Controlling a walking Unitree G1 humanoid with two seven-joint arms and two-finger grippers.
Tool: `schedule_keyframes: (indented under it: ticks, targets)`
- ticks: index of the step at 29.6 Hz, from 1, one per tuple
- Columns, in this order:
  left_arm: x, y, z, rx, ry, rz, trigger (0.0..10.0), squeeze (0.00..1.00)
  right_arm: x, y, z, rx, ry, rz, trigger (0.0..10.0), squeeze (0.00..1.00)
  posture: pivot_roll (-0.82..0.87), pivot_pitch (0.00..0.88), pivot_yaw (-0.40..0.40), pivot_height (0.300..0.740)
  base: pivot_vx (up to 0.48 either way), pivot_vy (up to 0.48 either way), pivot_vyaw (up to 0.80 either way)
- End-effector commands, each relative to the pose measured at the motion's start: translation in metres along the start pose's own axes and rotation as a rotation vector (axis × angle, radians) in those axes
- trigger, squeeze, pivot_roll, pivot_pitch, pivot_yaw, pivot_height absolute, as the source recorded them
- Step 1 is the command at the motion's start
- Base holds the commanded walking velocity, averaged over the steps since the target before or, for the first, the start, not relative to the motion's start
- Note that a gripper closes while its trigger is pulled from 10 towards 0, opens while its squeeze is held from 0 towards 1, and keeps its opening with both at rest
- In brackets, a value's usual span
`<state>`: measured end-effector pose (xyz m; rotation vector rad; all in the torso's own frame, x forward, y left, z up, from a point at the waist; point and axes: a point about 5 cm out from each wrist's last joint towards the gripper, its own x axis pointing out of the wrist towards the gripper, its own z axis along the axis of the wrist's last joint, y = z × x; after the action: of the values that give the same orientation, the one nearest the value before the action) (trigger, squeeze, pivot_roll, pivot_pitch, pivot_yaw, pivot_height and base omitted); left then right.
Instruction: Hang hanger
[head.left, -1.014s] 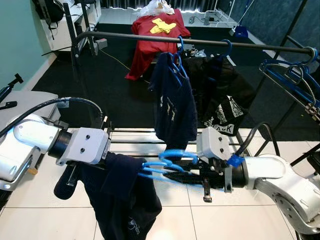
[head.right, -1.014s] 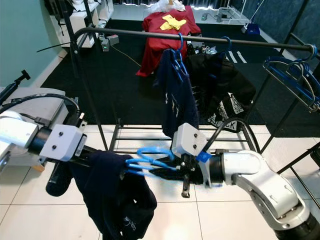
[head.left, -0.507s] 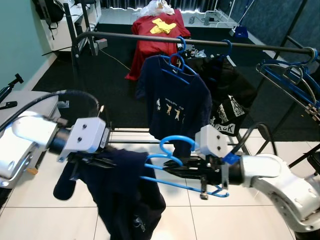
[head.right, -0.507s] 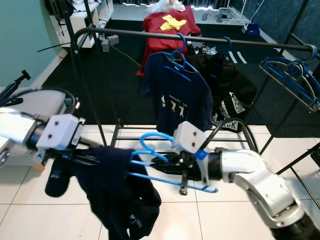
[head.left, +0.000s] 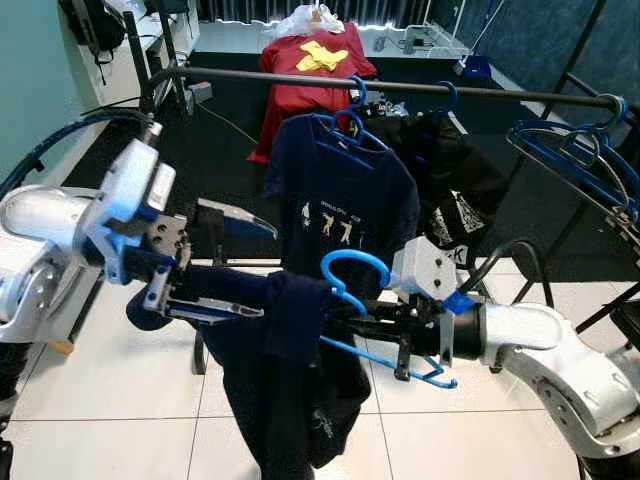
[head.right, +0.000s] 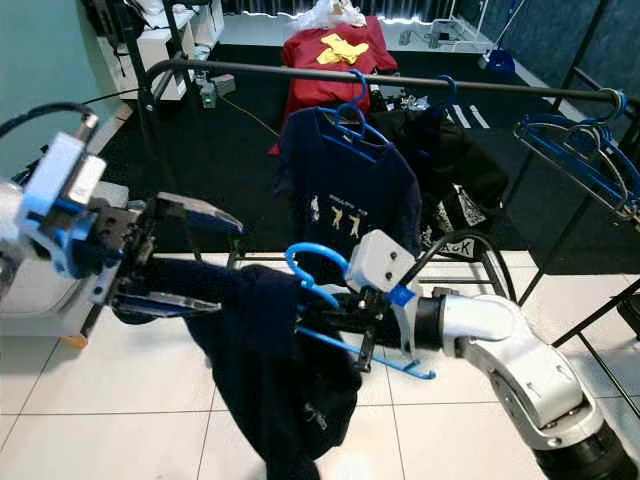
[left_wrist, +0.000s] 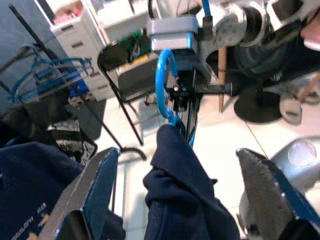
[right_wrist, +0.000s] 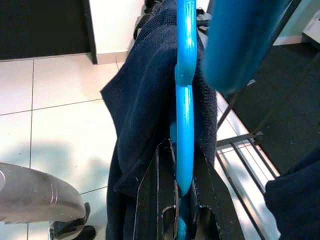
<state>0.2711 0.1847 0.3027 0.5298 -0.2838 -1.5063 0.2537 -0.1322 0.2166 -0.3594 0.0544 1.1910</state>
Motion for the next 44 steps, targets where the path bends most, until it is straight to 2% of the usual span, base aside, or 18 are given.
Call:
schedule_keyframes:
  ticks: [1, 6, 11, 18, 20, 21, 22, 23, 25, 26, 28, 31, 33, 36, 37, 40, 44]
  targets:
    - [-0.009, -0.001, -0.004, -0.025, 0.029, 0.019, 10.0, 1.0, -0.005, -0.004, 0.012, -0.04, -0.056, -0.035, 0.0, 0.0, 0.05, 0.058, -0.017, 0.74, 0.0, 0.0, 0.0]
    - [-0.013, -0.001, -0.008, -0.032, 0.048, 0.048, 10.0, 1.0, -0.007, -0.006, 0.013, -0.044, -0.058, -0.046, 0.0, 0.0, 0.05, 0.061, -0.022, 0.74, 0.0, 0.0, 0.0]
    - [-0.022, 0.005, -0.01, -0.025, 0.046, 0.133, 10.0, 1.0, -0.01, -0.01, 0.016, -0.053, -0.07, -0.061, 0.0, 0.0, 0.05, 0.062, -0.023, 0.74, 0.0, 0.0, 0.0]
    - [-0.033, 0.014, -0.004, 0.019, 0.014, 0.245, 10.0, 1.0, -0.012, -0.012, 0.018, -0.056, -0.082, -0.071, 0.0, 0.0, 0.05, 0.065, -0.022, 0.74, 0.0, 0.0, 0.0]
    - [-0.042, 0.021, 0.0, 0.042, -0.038, 0.346, 10.0, 1.0, -0.014, -0.013, 0.02, -0.059, -0.091, -0.082, 0.0, 0.0, 0.05, 0.066, -0.019, 0.74, 0.0, 0.0, 0.0]
    - [-0.042, 0.021, 0.0, 0.042, -0.038, 0.346, 10.0, 1.0, -0.014, -0.013, 0.02, -0.059, -0.091, -0.082, 0.0, 0.0, 0.05, 0.066, -0.019, 0.74, 0.0, 0.0, 0.0]
    - [-0.051, 0.025, -0.002, 0.016, -0.089, 0.42, 10.0, 0.0, -0.017, -0.015, 0.024, -0.058, -0.125, -0.093, 0.0, 0.0, 0.05, 0.066, -0.017, 0.74, 0.0, 0.0, 0.0]
    - [-0.051, 0.025, -0.002, 0.016, -0.089, 0.42, 10.0, 0.0, -0.017, -0.015, 0.024, -0.058, -0.125, -0.093, 0.0, 0.0, 0.05, 0.066, -0.017, 0.74, 0.0, 0.0, 0.0]
    - [-0.064, 0.023, -0.019, -0.081, -0.176, 0.533, 10.0, 0.0, -0.027, -0.02, 0.044, -0.05, -0.26, -0.118, 0.0, 0.0, 0.05, 0.068, -0.015, 0.74, 0.0, 0.0, 0.0]
    - [-0.064, 0.023, -0.019, -0.081, -0.176, 0.533, 10.0, 0.0, -0.027, -0.02, 0.044, -0.05, -0.26, -0.118, 0.0, 0.0, 0.05, 0.068, -0.015, 0.74, 0.0, 0.0, 0.0]
    - [-0.067, 0.016, -0.032, -0.143, -0.229, 0.585, 10.0, 0.0, -0.035, -0.022, 0.058, -0.048, -0.36, -0.128, 0.0, 0.0, 0.04, 0.073, -0.016, 0.74, 0.0, 0.0, 0.0]
    - [-0.066, 0.011, -0.037, -0.175, -0.286, 0.611, 10.0, 0.0, -0.04, -0.022, 0.065, -0.05, -0.403, -0.129, 0.0, 0.0, 0.04, 0.074, -0.019, 0.74, 0.0, 0.0, 0.0]
    - [-0.066, 0.001, -0.044, -0.239, -0.408, 0.637, 10.0, 0.0, -0.047, -0.022, 0.074, -0.053, -0.463, -0.123, 0.0, 0.0, 0.04, 0.075, -0.022, 0.74, 0.0, 0.0, 0.0]
    - [-0.067, -0.003, -0.049, -0.266, -0.457, 0.656, 10.0, 0.0, -0.049, -0.021, 0.078, -0.056, -0.484, -0.113, 0.0, 0.0, 0.04, 0.075, -0.022, 0.74, 0.0, 0.0, 0.0]
    - [-0.066, -0.01, -0.056, -0.304, -0.535, 0.664, 10.0, 0.0, -0.051, -0.02, 0.083, -0.062, -0.516, -0.098, 0.0, 0.0, 0.04, 0.075, -0.021, 0.74, 0.0, 0.0, 0.0]
    - [-0.061, -0.015, -0.057, -0.325, -0.585, 0.632, 10.0, 0.0, -0.052, -0.019, 0.086, -0.061, -0.535, -0.09, 0.0, 0.0, 0.04, 0.075, -0.024, 0.74, 0.0, 0.0, 0.0]
    - [-0.056, -0.017, -0.056, -0.334, -0.604, 0.607, 10.0, 0.0, -0.052, -0.019, 0.087, -0.059, -0.541, -0.086, 0.0, 0.0, 0.04, 0.074, -0.025, 0.74, 0.0, 0.0, 0.0]
